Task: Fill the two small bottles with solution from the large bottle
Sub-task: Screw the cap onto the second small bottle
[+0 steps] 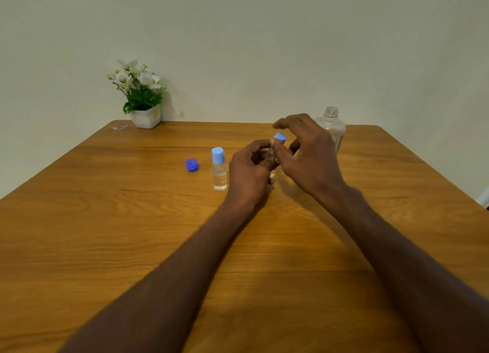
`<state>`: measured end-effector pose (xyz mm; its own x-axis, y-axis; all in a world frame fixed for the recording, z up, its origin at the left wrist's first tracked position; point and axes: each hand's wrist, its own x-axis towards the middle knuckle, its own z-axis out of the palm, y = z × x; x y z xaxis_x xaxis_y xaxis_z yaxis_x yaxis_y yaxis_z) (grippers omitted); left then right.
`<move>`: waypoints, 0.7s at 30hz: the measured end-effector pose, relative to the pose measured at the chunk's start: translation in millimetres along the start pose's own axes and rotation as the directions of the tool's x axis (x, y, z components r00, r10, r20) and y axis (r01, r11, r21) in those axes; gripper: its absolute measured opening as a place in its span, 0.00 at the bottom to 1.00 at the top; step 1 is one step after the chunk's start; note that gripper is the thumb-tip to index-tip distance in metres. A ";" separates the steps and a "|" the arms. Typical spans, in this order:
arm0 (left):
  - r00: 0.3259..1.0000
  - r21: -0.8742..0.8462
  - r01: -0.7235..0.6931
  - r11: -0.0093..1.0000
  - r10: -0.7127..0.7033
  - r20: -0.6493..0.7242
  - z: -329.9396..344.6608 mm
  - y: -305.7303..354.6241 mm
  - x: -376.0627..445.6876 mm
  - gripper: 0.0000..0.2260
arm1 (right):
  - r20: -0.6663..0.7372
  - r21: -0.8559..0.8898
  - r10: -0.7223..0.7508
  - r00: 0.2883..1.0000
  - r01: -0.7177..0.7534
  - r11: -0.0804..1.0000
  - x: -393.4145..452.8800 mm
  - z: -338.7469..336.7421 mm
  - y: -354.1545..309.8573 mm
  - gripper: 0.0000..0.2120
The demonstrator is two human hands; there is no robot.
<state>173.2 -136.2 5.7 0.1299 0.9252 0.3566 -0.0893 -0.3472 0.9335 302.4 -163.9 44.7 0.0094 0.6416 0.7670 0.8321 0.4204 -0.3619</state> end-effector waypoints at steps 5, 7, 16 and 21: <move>1.000 0.014 0.002 1.000 -0.002 0.007 -0.8 0.0 1.2 0.16 | 0.023 -0.014 0.003 1.000 -0.003 1.000 -0.3 1.6 0.5 0.11; 1.000 0.013 0.004 1.000 -0.004 0.002 -0.1 -0.6 1.0 0.17 | 0.020 -0.032 0.020 1.000 -0.020 0.999 0.4 2.2 2.0 0.11; 1.000 0.053 -0.003 0.999 0.003 0.006 -0.3 -2.6 3.3 0.15 | 0.024 -0.062 0.010 1.000 -0.009 0.998 -0.6 1.7 1.4 0.11; 1.000 0.026 -0.016 1.000 0.016 0.004 0.2 -0.4 1.1 0.14 | 0.018 -0.043 0.016 1.000 -0.015 0.999 -0.4 0.1 0.5 0.16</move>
<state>173.6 -135.1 5.7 0.1328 0.9190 0.3712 -0.0661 -0.3655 0.9285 302.7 -163.9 44.2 0.0128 0.6596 0.7515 0.8549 0.3826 -0.3503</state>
